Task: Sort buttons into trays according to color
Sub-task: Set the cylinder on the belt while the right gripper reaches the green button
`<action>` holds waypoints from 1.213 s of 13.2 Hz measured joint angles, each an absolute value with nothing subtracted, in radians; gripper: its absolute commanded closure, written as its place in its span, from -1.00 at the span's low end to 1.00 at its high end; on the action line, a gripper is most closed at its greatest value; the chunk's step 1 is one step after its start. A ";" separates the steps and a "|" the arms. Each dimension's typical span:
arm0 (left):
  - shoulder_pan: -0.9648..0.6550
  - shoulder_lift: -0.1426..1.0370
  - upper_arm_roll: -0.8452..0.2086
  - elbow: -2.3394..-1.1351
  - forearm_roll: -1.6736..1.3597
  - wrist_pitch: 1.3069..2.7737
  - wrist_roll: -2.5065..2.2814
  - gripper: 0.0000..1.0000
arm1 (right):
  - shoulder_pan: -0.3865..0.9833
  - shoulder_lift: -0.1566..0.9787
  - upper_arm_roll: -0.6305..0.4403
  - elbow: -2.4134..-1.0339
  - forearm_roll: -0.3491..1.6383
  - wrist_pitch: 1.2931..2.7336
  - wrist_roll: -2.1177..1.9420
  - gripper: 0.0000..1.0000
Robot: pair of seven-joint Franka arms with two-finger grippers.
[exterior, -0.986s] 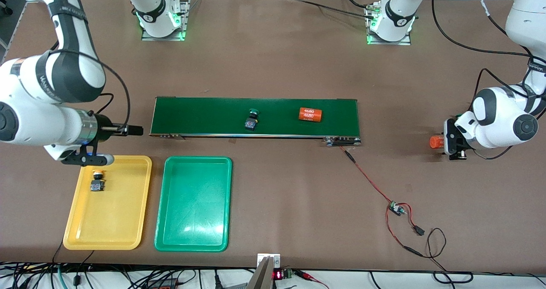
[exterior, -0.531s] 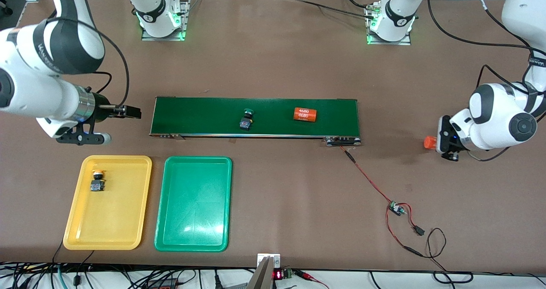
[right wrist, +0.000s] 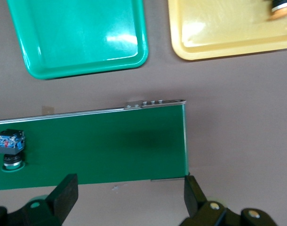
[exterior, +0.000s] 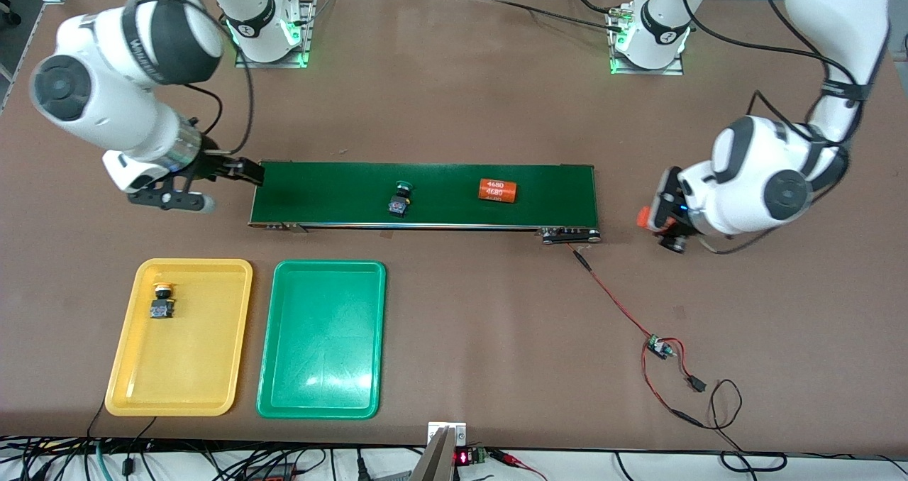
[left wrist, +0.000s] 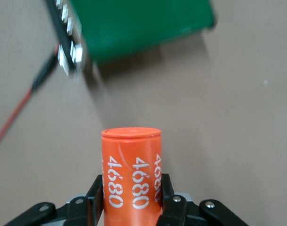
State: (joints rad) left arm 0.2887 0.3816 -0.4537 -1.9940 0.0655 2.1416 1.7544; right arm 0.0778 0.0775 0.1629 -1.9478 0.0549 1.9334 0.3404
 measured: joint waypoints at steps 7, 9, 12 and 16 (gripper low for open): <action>0.188 0.369 -0.512 -2.025 0.004 2.141 1.628 1.00 | 0.109 0.078 0.300 -2.050 -0.003 2.082 0.544 -1.00; 0.140 0.369 -0.517 -2.032 0.003 2.141 1.518 1.00 | 0.138 0.082 0.303 -2.063 -0.026 2.095 0.558 -1.00; 0.062 0.369 -0.522 -2.035 0.003 2.145 1.368 1.00 | 0.148 0.096 0.311 -2.068 -0.030 2.115 0.580 -1.00; 0.011 0.370 -0.522 -2.099 0.003 2.261 1.303 0.52 | 0.183 0.154 0.319 -2.069 -0.109 2.169 0.652 -1.00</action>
State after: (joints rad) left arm 0.0115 0.3699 -0.5222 -2.0991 0.0034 2.2608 1.3027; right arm 0.1828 0.1536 0.3192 -2.0692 -0.1095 2.1691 0.6523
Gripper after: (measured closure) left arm 0.498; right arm 0.000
